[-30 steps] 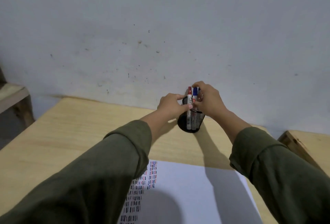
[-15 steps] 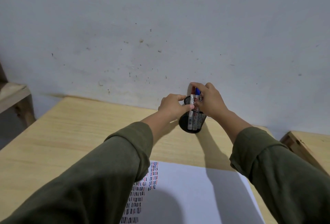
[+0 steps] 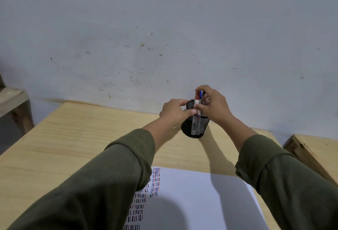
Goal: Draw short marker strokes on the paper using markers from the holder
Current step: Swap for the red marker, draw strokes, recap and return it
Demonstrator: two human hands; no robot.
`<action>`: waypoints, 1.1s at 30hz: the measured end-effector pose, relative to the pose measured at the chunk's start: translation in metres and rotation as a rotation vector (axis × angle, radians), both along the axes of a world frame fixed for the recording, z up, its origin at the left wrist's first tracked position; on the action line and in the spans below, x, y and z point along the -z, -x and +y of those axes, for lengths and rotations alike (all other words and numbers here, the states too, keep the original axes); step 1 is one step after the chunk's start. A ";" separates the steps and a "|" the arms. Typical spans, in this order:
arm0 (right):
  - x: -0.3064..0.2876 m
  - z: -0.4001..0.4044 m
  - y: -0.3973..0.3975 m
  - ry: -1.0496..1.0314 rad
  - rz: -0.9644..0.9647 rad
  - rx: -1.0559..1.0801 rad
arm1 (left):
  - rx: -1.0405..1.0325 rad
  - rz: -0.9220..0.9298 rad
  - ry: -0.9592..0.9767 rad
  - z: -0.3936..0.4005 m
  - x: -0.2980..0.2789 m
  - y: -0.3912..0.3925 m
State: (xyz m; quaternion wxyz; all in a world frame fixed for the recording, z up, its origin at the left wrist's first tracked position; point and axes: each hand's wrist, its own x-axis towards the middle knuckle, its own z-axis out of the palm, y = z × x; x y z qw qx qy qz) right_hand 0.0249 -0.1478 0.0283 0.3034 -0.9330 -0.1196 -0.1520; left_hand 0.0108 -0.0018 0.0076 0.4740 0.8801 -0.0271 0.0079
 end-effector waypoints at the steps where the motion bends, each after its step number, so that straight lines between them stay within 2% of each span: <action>1: 0.000 0.000 0.003 -0.039 0.007 -0.011 | -0.007 -0.002 0.011 0.000 0.001 0.001; 6: 0.002 -0.001 0.013 -0.179 0.047 -0.020 | -0.044 -0.018 0.005 -0.003 0.002 0.003; 10: -0.004 -0.002 0.018 -0.349 0.021 0.062 | -0.060 -0.049 -0.051 -0.005 0.000 0.007; 16: -0.040 -0.003 0.031 -0.692 -0.123 0.094 | -0.092 -0.132 0.165 -0.001 -0.029 0.020; 19: -0.060 0.001 0.046 -0.755 -0.112 0.073 | -0.084 -0.146 0.296 0.003 -0.052 0.032; 24: -0.066 0.016 0.090 -0.718 0.087 -0.141 | 0.028 -0.052 0.517 0.012 -0.076 0.063; 28: -0.056 0.029 0.130 -0.744 0.236 -0.235 | 0.128 0.007 0.581 0.024 -0.080 0.096; 33: -0.054 0.037 0.173 -0.826 0.347 -0.292 | 0.079 0.105 0.674 0.036 -0.070 0.129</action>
